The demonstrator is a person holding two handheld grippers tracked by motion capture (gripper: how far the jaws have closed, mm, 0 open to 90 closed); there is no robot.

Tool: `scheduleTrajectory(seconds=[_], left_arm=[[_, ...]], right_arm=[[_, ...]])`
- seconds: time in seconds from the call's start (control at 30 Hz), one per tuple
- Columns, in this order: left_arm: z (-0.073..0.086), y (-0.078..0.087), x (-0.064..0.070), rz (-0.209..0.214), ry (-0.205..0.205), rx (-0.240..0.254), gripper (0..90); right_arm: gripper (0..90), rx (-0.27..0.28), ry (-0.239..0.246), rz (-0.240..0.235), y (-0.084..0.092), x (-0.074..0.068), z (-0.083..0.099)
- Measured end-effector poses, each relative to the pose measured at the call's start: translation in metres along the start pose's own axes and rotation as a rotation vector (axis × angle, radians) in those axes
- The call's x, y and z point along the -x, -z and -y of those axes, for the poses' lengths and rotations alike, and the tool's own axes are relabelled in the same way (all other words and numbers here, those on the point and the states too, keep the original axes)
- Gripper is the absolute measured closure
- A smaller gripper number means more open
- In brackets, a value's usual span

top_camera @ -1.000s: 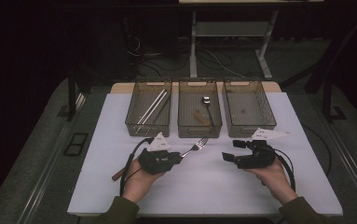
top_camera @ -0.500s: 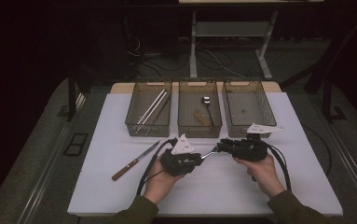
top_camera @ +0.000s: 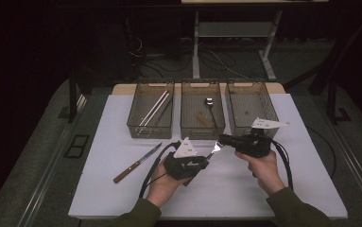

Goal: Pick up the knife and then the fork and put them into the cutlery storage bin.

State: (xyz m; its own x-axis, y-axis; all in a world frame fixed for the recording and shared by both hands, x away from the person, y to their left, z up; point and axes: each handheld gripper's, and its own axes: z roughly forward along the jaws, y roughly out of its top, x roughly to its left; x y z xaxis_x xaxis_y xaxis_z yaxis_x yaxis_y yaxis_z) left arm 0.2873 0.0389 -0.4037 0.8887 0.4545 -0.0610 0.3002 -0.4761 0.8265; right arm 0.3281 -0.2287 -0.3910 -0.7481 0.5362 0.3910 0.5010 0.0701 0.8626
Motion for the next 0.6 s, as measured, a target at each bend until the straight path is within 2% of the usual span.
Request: scheduleTrajectory(seconds=[0.07, 0.13, 0.17, 0.3, 0.6], left_arm=[[0.002, 0.004, -0.003, 0.0, 0.021, 0.023, 66.0], [0.004, 0.009, -0.007, -0.011, 0.025, 0.037, 60.0], [0.005, 0.011, -0.009, -0.003, 0.026, 0.043, 57.7], [0.015, 0.022, -0.018, -0.002, 0.034, 0.049, 51.8], [0.036, 0.046, -0.034, -0.004, 0.053, 0.058, 37.9]], right_arm=[[86.1, -0.004, 0.014, 0.012, 0.0, -0.001, -0.003], [86.1, -0.009, 0.021, 0.027, 0.003, 0.0, -0.007], [86.1, -0.012, 0.02, 0.034, 0.005, 0.002, -0.01], [86.0, -0.025, 0.016, 0.07, 0.015, 0.007, -0.021], [86.0, 0.018, 0.004, 0.115, 0.046, 0.029, -0.048]])
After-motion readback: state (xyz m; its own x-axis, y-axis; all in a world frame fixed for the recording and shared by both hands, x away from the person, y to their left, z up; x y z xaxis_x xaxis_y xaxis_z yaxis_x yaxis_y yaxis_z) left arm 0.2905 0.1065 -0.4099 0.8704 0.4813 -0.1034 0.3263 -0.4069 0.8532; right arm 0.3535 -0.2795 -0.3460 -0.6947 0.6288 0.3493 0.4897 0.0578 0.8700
